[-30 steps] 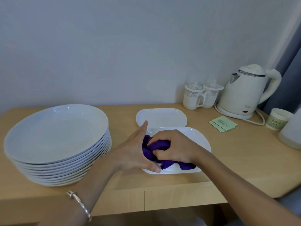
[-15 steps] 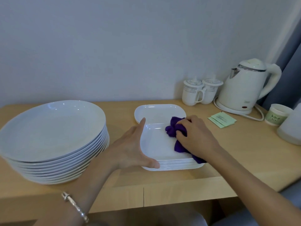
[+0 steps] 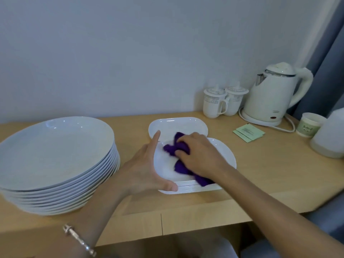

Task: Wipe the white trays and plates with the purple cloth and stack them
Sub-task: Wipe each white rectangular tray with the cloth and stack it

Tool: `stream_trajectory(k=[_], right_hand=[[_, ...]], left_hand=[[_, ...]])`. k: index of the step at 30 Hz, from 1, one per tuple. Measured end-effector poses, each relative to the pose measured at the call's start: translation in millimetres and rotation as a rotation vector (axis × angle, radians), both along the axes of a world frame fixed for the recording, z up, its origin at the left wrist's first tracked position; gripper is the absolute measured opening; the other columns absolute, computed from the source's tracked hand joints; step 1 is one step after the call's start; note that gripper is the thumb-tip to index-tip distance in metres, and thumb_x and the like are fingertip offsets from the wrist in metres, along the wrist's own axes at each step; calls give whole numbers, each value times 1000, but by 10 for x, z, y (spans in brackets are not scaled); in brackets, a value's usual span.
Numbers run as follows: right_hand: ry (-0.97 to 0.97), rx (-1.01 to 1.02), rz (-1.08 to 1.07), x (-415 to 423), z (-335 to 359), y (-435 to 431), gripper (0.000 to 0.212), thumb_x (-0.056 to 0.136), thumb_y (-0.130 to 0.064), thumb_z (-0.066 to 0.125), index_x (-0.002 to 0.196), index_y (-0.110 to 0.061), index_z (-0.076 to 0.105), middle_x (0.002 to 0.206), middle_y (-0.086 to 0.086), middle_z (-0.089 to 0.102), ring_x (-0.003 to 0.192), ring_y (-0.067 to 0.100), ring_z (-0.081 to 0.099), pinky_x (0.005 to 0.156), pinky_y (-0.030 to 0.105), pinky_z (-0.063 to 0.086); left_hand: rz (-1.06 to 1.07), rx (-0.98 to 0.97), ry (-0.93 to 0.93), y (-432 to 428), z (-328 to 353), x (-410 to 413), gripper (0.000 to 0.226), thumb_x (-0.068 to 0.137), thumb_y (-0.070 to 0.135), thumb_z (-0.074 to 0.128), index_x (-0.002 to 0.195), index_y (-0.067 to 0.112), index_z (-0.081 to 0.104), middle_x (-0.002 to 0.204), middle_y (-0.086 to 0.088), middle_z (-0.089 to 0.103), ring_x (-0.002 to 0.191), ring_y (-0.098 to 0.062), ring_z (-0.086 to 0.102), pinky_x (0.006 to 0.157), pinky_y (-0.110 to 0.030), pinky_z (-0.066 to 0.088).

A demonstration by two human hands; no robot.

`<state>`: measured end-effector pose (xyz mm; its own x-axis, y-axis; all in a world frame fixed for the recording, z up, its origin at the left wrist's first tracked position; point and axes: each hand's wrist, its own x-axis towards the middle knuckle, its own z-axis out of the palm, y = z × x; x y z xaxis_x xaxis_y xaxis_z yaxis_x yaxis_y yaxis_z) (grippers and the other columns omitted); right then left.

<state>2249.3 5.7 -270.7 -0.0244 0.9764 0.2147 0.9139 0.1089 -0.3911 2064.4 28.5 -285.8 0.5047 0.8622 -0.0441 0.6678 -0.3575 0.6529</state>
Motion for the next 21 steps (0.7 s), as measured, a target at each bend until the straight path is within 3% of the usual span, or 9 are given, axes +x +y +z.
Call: stream_trajectory(k=[3, 7, 10, 12, 15, 18, 21], right_hand=[[-49, 12, -208, 327, 10, -22, 34, 95, -35, 49, 125, -20, 53, 124, 5, 47, 119, 25, 38, 97, 31, 34], [-123, -6, -274, 89, -68, 38, 33, 97, -27, 42, 127, -12, 46, 130, 12, 39, 120, 29, 33, 102, 31, 28], [-61, -9, -175, -370, -86, 114, 32, 93, -23, 45, 122, -9, 45, 126, 13, 40, 116, 30, 33, 98, 32, 26], [-41, 21, -86, -627, -96, 138, 30, 94, -24, 42, 119, -8, 44, 120, 13, 42, 113, 30, 35, 96, 33, 29], [1, 29, -31, -678, -91, 125, 30, 93, -20, 42, 120, -8, 42, 119, 12, 42, 112, 28, 36, 96, 32, 31], [-9, -17, -29, -391, -39, 80, 33, 92, -16, 45, 123, -7, 43, 124, 13, 42, 115, 28, 37, 97, 33, 33], [-87, -50, -153, 69, 36, 36, 35, 93, -18, 45, 127, -8, 43, 130, 14, 40, 120, 31, 35, 100, 35, 31]], left_hand=[[-2, 1, 20, -38, 22, 8, 141, 52, 52, 86, 141, 49, -24, 150, 26, 9, 139, 1, 14, 107, -27, 27], [15, -5, -2, -37, -16, 19, 142, 50, 54, 86, 141, 49, -24, 149, 25, 11, 137, 0, 18, 103, -27, 29], [24, -26, -63, -21, -46, 28, 151, 35, 58, 85, 141, 50, -23, 145, 25, 17, 136, 3, 22, 107, -28, 31], [27, -35, -111, 9, -81, 31, 154, 28, 54, 88, 144, 47, -13, 141, 25, 27, 131, 4, 34, 105, -31, 38], [18, -47, -147, 61, -125, 9, 147, 27, 46, 94, 146, 34, 8, 133, 11, 44, 122, -11, 50, 98, -46, 48], [-2, -45, -105, 30, -64, -12, 148, 31, 59, 88, 145, 48, -6, 147, 24, 26, 137, -1, 30, 111, -38, 33], [-11, -50, -36, -12, -5, -24, 142, 37, 64, 77, 144, 49, -14, 146, 28, 11, 138, 2, 13, 112, -32, 26]])
